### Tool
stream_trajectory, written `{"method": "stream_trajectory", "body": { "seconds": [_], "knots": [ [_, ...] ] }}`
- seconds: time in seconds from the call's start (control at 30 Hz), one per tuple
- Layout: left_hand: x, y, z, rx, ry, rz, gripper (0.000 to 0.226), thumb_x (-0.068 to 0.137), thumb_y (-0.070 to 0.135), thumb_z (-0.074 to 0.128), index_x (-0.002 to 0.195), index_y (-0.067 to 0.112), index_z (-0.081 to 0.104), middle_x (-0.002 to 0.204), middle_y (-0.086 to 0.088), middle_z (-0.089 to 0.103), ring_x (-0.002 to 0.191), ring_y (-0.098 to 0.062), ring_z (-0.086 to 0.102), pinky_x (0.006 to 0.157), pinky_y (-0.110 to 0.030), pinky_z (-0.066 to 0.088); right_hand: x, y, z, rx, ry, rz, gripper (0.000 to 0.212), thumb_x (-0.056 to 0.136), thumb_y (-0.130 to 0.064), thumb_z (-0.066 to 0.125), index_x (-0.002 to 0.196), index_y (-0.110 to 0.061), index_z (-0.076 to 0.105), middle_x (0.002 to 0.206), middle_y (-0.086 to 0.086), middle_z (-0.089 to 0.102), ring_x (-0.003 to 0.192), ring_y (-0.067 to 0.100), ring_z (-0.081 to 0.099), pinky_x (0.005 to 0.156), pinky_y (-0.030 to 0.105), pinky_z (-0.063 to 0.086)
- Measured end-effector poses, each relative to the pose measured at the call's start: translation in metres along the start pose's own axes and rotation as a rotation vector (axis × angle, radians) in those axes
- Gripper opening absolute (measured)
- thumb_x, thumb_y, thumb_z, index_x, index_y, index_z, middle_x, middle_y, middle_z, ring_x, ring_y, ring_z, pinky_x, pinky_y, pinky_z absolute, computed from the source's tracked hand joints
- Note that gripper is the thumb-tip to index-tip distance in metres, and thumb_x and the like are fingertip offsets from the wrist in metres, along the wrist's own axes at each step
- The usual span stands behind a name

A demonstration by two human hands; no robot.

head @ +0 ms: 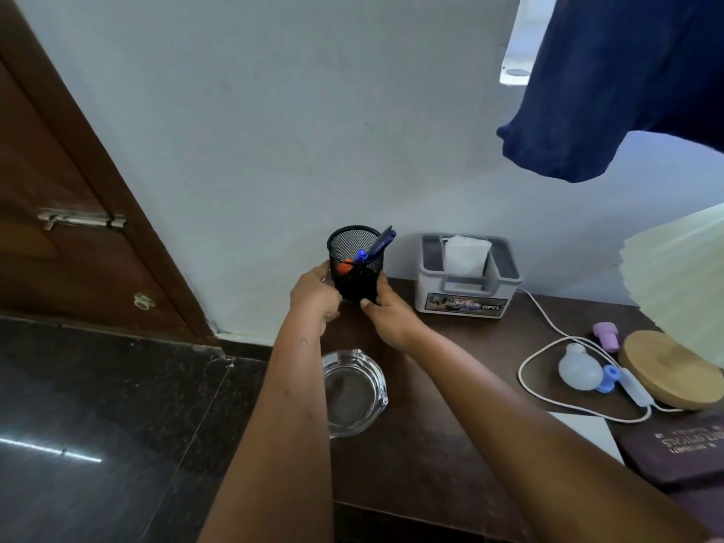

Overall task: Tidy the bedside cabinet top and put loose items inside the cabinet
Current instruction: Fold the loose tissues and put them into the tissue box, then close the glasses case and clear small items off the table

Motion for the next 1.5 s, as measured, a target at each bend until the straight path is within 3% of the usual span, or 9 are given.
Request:
{"method": "stream_trajectory", "body": {
  "seconds": [0.13, 0.27, 0.43, 0.63, 0.83, 1.0, 1.13, 1.3, 1.5],
  "knots": [
    [0.001, -0.001, 0.005, 0.08, -0.07, 0.009, 0.071, 0.085, -0.008, 0.038, 0.14, 0.036, 0.04, 0.124, 0.005, 0.06, 0.106, -0.02, 0.056, 0.082, -0.036, 0.05, 0.006, -0.002, -0.005, 0.002, -0.003, 0.024, 0.07, 0.097, -0.022, 0.042, 0.15, -0.022, -0.005, 0.157, 0.007, 0.019, 0.143, 0.026, 0.023, 0.118, 0.039, 0.022],
    [0.003, -0.003, 0.005, 0.116, -0.055, -0.015, 0.066, 0.085, -0.009, 0.039, 0.138, 0.029, 0.043, 0.097, 0.004, 0.064, 0.08, -0.014, 0.052, 0.067, -0.029, 0.044, -0.008, -0.005, -0.011, -0.071, -0.052, 0.006, 0.07, 0.098, -0.022, 0.042, 0.15, -0.019, -0.005, 0.158, 0.005, 0.016, 0.144, 0.022, 0.02, 0.115, 0.029, 0.019],
    [-0.006, 0.01, 0.002, 0.266, 0.064, -0.037, 0.063, 0.085, -0.002, 0.051, 0.144, 0.007, 0.033, 0.139, -0.017, 0.048, 0.122, -0.034, 0.05, 0.104, -0.043, 0.044, -0.059, -0.003, -0.03, -0.154, -0.093, 0.053, 0.071, 0.098, -0.031, 0.043, 0.15, -0.022, -0.003, 0.156, 0.011, 0.022, 0.143, 0.024, 0.024, 0.112, 0.03, 0.024],
    [-0.069, 0.029, 0.027, 0.35, 0.133, 0.039, 0.051, 0.085, 0.009, 0.059, 0.133, 0.003, 0.043, 0.133, -0.02, 0.051, 0.12, -0.036, 0.05, 0.088, -0.034, 0.043, -0.139, -0.007, -0.053, -0.259, -0.102, 0.074, 0.069, 0.095, -0.032, 0.048, 0.151, -0.018, 0.009, 0.157, 0.008, 0.02, 0.142, 0.022, 0.025, 0.113, 0.029, 0.024],
    [-0.158, 0.035, 0.072, 0.599, -0.121, 0.26, 0.056, 0.082, 0.014, 0.063, 0.135, 0.01, 0.045, 0.134, -0.015, 0.052, 0.12, -0.029, 0.052, 0.094, -0.032, 0.042, -0.208, -0.001, -0.067, -0.289, -0.077, 0.1, 0.062, 0.093, -0.024, 0.053, 0.147, -0.014, 0.025, 0.152, 0.013, 0.03, 0.138, 0.027, 0.033, 0.109, 0.034, 0.03],
    [-0.216, 0.018, 0.104, 0.834, -0.395, 0.253, 0.049, 0.085, 0.026, 0.065, 0.13, 0.014, 0.051, 0.137, -0.009, 0.052, 0.124, -0.022, 0.05, 0.099, -0.025, 0.038, -0.251, 0.027, -0.099, -0.358, -0.039, 0.155, 0.05, 0.091, -0.015, 0.055, 0.139, -0.01, 0.042, 0.143, 0.014, 0.045, 0.13, 0.026, 0.042, 0.101, 0.027, 0.032],
    [-0.25, 0.012, 0.128, 0.813, -0.476, 0.273, 0.042, 0.083, 0.023, 0.068, 0.122, 0.014, 0.057, 0.13, -0.006, 0.057, 0.116, -0.02, 0.054, 0.088, -0.022, 0.04, -0.274, 0.055, -0.14, -0.377, 0.114, 0.249, 0.049, 0.092, -0.021, 0.054, 0.139, -0.013, 0.043, 0.148, 0.009, 0.039, 0.135, 0.023, 0.036, 0.107, 0.027, 0.027],
    [-0.286, 0.0, 0.166, 0.611, -0.545, 0.319, 0.036, 0.081, 0.017, 0.069, 0.116, 0.015, 0.059, 0.123, -0.005, 0.059, 0.113, -0.018, 0.056, 0.093, -0.029, 0.046, -0.282, 0.078, -0.202, -0.583, 0.33, 0.309, 0.032, 0.093, -0.014, 0.044, 0.122, -0.01, 0.055, 0.128, 0.013, 0.057, 0.116, 0.028, 0.052, 0.096, 0.037, 0.043],
    [-0.289, -0.026, 0.197, 0.62, -0.598, 0.298, 0.025, 0.082, 0.016, 0.068, 0.106, 0.021, 0.061, 0.118, -0.002, 0.063, 0.111, -0.016, 0.057, 0.098, -0.033, 0.045, -0.295, 0.124, -0.239, -0.74, 0.245, 0.417, 0.051, 0.084, -0.008, 0.053, 0.128, -0.032, 0.051, 0.136, 0.007, 0.043, 0.123, 0.033, 0.045, 0.1, 0.047, 0.044]
  ]
}}
Point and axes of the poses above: each hand's wrist, its own x-axis towards the middle knuckle, its own z-axis out of the palm, y = z × x, the point moved 5 cm from there along x, towards the middle knuckle
